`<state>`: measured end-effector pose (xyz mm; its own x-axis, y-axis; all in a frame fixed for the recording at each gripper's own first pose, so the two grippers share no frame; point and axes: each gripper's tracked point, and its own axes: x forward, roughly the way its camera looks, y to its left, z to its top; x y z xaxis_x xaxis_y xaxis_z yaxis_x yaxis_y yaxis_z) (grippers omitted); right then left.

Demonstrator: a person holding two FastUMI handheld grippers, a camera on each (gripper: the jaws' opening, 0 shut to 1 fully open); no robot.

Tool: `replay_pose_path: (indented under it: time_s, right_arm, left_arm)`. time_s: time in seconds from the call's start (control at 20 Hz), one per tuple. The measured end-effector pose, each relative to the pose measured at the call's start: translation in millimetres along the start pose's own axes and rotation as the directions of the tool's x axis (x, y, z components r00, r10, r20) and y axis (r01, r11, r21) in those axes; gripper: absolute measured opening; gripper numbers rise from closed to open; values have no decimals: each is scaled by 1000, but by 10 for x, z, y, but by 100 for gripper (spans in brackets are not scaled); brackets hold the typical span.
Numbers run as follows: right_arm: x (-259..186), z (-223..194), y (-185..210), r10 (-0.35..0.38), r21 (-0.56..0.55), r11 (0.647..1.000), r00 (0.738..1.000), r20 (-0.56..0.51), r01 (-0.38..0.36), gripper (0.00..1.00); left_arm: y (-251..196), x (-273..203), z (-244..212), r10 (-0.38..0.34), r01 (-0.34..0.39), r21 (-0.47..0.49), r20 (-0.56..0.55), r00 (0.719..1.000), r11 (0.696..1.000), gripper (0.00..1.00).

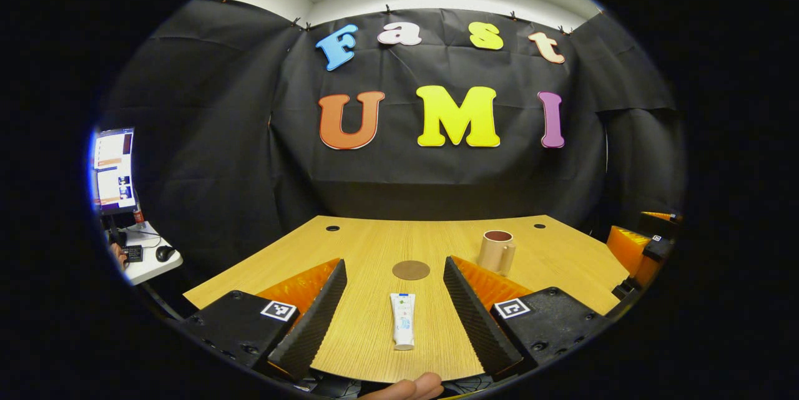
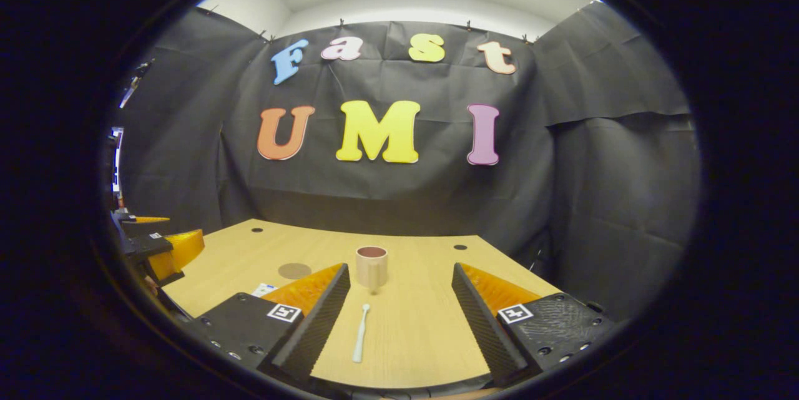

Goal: Put the toothbrush and toothpaste on the desktop into the cup, then pick up the cup and place it on the coaster on the desktop.

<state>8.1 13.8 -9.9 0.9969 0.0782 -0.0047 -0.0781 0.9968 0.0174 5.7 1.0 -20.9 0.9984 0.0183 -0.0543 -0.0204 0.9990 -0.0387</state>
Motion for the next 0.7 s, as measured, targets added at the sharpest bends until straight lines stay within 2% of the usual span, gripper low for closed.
replay_pose_path:
  time_s: [0.2,0.4,0.55,0.7]
  right_arm:
    - [162,-245,27,13,7,1000,998,-56,-13,98]
    - [384,-595,134,30,-31,999,990,-138,-34,98]
    - [577,-917,239,48,-23,998,976,-214,-55,98]
    - [770,-1225,373,86,8,996,950,-301,-87,98]
  left_arm:
    - [-44,64,-103,-9,9,5,-7,1000,1000,99]
    - [-95,128,-197,-21,21,14,10,1000,1000,99]
    - [-73,211,-240,-9,8,27,33,999,1000,99]
    - [-48,319,-321,4,-5,30,37,999,1000,99]
